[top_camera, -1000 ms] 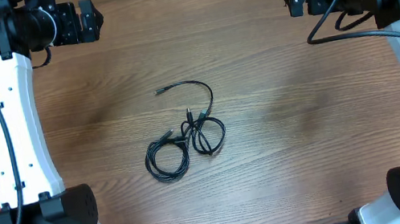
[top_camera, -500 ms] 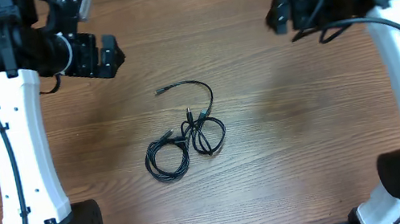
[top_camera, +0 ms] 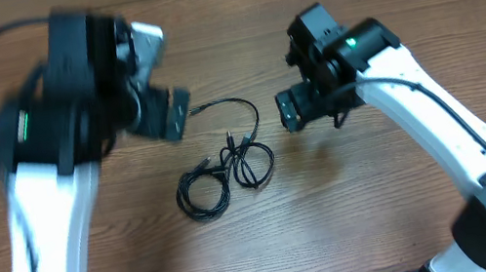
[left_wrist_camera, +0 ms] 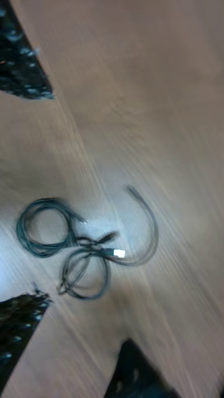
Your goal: Untangle cables
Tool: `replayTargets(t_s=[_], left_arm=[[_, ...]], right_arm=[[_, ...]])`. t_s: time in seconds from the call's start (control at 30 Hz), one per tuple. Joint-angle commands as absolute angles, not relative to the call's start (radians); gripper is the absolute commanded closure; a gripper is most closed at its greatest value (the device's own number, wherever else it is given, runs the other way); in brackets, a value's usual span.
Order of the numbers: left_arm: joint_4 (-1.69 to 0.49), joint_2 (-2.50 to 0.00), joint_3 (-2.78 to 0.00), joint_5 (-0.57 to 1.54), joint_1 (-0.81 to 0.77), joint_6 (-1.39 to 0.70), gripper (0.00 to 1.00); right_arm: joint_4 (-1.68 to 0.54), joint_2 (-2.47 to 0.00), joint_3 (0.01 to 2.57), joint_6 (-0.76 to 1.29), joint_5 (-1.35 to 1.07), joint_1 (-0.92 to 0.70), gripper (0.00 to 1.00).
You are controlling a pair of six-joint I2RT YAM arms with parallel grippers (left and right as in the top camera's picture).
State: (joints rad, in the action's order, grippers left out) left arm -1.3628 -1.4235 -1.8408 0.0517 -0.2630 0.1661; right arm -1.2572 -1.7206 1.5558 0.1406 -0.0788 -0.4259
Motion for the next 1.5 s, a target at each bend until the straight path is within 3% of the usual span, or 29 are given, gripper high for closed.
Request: replayTargets(t_s=[0.0,0.17,0.33,0.6,1.0,1.1,1.13,1.2,1.27,1.47], left_arm=[[-1.276,-1.192,-1.589,-0.005,-0.303,0.233,0.0],[-1.123,-0.917,-1.258,-0.059,-0.284,0.186,0.0],[-1.087,-0.78,-1.124,-0.06,-0.266,0.117,0.0],[-1.1,-0.802,-1.112,-0.094,-0.266,-0.035,0.0],[-1.108,-0.893,-1.112,-0.092,-0.266,-0.094,0.0],[-1.118,-0.924,-1.112,-0.092,-0.266,-0.094,0.0],[-1.118,-0.931,-1.112,-0.093,-0.266,-0.094,0.0],[-1.117,-0.947,-1.112,-0.093,-0.266,-0.094,0.0],[-1.116,-0.962,-1.112,-0.093,-0.266,-0.093,0.0],[-1.092,-1.005,-1.112,-0.097,-0.266,-0.094,0.0]], right_arm=[[-1.222,-1.589,1.459,0.196,-0.14,-0.42,0.0],[-1.127,-1.493,1.306,0.318,-0.184,-0.422,0.0],[-0.989,-1.486,1.21,0.21,-0.283,-0.522,0.0],[-0.89,-1.581,1.151,0.15,-0.133,-0.741,0.0],[-0.741,-1.755,1.151,0.072,-0.059,-0.832,0.0],[-0.699,-1.755,1.153,0.078,-0.045,-0.815,0.18],[-0.696,-1.756,1.153,0.077,-0.044,-0.81,0.32],[-0.693,-1.756,1.153,0.078,-0.034,-0.801,0.7],[-0.693,-1.755,1.153,0.081,-0.02,-0.79,0.95],[-0.709,-1.743,1.171,0.141,0.039,-0.759,0.96]])
